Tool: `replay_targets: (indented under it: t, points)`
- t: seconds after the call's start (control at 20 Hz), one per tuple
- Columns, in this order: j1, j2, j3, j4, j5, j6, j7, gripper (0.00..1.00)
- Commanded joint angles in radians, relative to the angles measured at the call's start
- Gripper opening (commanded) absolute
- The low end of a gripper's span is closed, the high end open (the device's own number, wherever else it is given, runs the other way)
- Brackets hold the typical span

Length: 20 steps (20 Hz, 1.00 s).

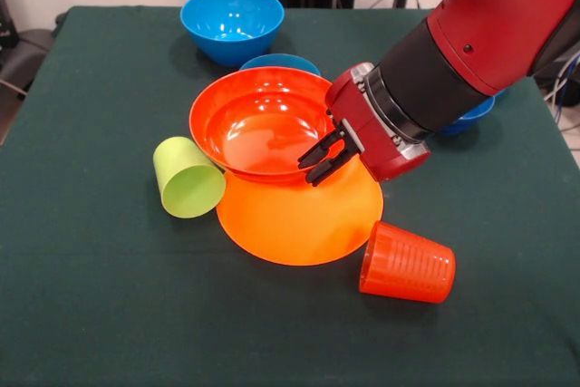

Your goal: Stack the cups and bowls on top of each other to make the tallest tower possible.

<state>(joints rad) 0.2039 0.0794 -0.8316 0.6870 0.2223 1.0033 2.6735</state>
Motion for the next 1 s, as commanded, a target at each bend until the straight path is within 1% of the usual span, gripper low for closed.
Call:
replay_targets:
  t: [0.05, 0.25, 0.45, 0.8, 1.0]
  points:
    - [0.014, 0.006, 0.079, -0.004, -0.021, 0.09, 0.018, 0.0]
    - [0.015, 0.003, 0.072, -0.02, -0.015, 0.124, 0.018, 0.0]
    - [0.023, 0.008, 0.067, -0.02, -0.014, 0.128, 0.035, 0.0]
    - [0.028, 0.02, 0.054, -0.047, -0.006, 0.16, 0.055, 0.0]
    - [0.033, 0.014, 0.055, -0.042, -0.006, 0.166, 0.049, 0.0]
